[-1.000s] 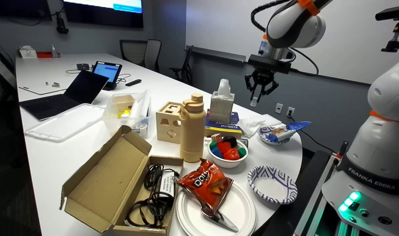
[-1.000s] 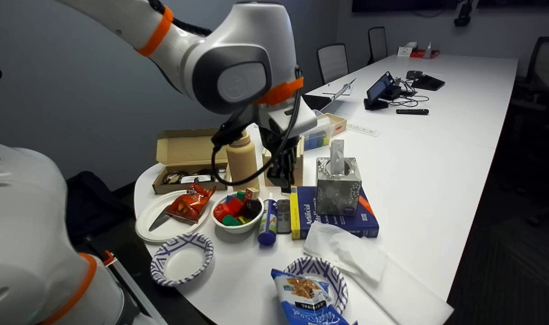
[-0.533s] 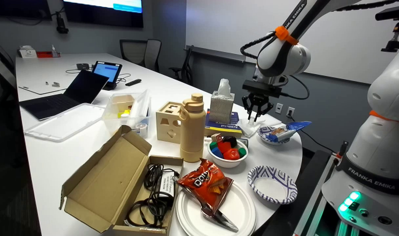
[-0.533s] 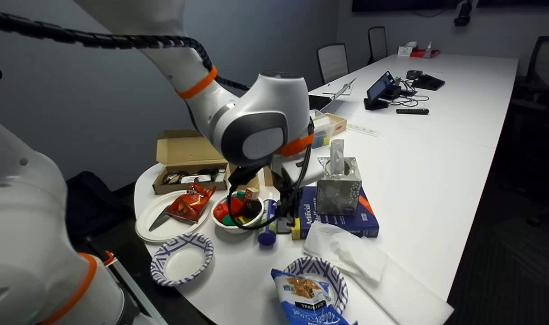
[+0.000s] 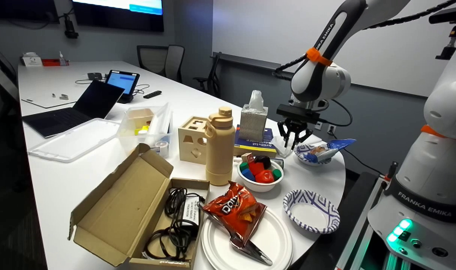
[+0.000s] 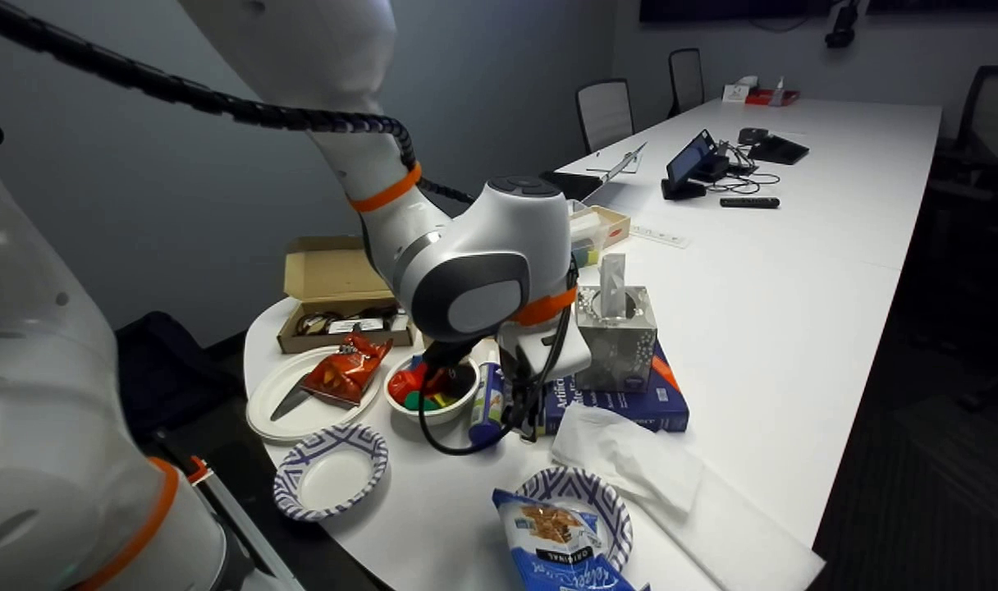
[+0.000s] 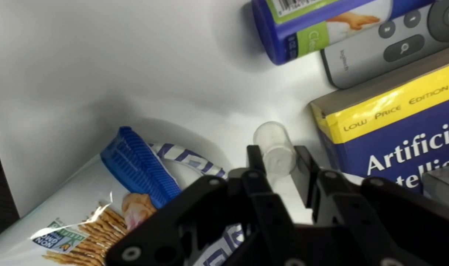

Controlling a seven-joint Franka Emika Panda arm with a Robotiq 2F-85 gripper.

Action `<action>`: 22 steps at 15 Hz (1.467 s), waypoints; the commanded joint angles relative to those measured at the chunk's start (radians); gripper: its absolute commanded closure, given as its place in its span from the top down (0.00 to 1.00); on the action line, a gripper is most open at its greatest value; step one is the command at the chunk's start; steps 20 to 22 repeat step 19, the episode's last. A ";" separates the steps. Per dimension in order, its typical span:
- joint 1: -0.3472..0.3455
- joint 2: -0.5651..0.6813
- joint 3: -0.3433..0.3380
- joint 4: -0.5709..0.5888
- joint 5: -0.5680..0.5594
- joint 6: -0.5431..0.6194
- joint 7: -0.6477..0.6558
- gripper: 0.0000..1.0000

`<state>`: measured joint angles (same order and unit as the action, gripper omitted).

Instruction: Move the blue bottle to the left

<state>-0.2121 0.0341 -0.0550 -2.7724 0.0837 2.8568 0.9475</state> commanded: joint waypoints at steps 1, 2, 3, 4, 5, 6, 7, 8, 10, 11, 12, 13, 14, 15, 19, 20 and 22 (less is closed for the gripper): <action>0.046 0.030 -0.029 0.001 0.069 0.039 -0.036 0.51; 0.048 0.033 -0.034 0.001 0.078 0.042 -0.043 0.53; 0.052 0.034 -0.037 0.002 0.081 0.045 -0.042 0.58; 0.057 0.033 -0.039 0.002 0.088 0.046 -0.041 0.67; 0.057 0.034 -0.047 0.002 0.084 0.052 -0.043 0.74; 0.059 0.033 -0.053 0.003 0.080 0.053 -0.040 0.81; 0.062 0.030 -0.055 0.004 0.082 0.049 -0.038 0.89; 0.062 0.030 -0.061 0.006 0.077 0.051 -0.038 0.96; 0.063 0.026 -0.069 0.009 0.072 0.044 -0.033 1.00; 0.063 0.022 -0.074 0.012 0.068 0.043 -0.033 1.00; 0.063 0.019 -0.082 0.016 0.054 0.039 -0.028 1.00; 0.067 -0.002 -0.082 0.016 0.048 0.020 -0.023 1.00; 0.071 -0.032 -0.085 0.019 0.026 -0.018 -0.015 1.00; 0.074 -0.052 -0.098 0.023 -0.032 -0.037 0.014 1.00; 0.039 -0.239 -0.085 -0.021 -0.278 -0.146 0.126 1.00; 0.039 -0.239 -0.085 -0.021 -0.278 -0.146 0.126 1.00; 0.039 -0.239 -0.085 -0.021 -0.278 -0.146 0.126 1.00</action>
